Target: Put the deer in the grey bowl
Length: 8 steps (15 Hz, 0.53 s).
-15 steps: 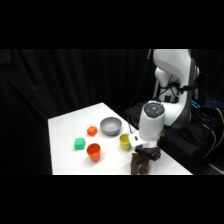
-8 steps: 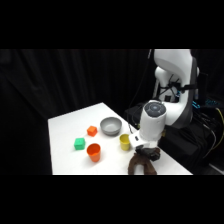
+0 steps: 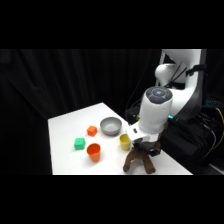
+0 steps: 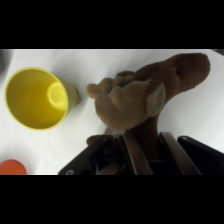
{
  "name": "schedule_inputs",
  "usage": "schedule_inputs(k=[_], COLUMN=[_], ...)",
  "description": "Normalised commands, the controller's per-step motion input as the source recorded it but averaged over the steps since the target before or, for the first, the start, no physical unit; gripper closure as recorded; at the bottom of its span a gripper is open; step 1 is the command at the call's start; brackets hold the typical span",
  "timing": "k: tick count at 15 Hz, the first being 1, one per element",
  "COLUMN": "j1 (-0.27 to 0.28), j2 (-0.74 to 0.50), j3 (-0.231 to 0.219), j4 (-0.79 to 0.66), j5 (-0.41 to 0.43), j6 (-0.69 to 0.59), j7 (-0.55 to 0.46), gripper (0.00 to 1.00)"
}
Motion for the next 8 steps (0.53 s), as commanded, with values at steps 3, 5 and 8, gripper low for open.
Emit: schedule_inputs(k=[3, 5, 8], j1=[-0.071, -0.145, -0.200], j2=[-0.41, -0.39, -0.41], j3=[0.009, -0.017, -0.061], j4=[0.05, 0.01, -0.08], j5=[-0.024, 0.013, 0.068], j6=[-0.36, -0.27, -0.18], j7=[-0.01, -0.08, -0.17], gripper=[0.95, 0.95, 0.95])
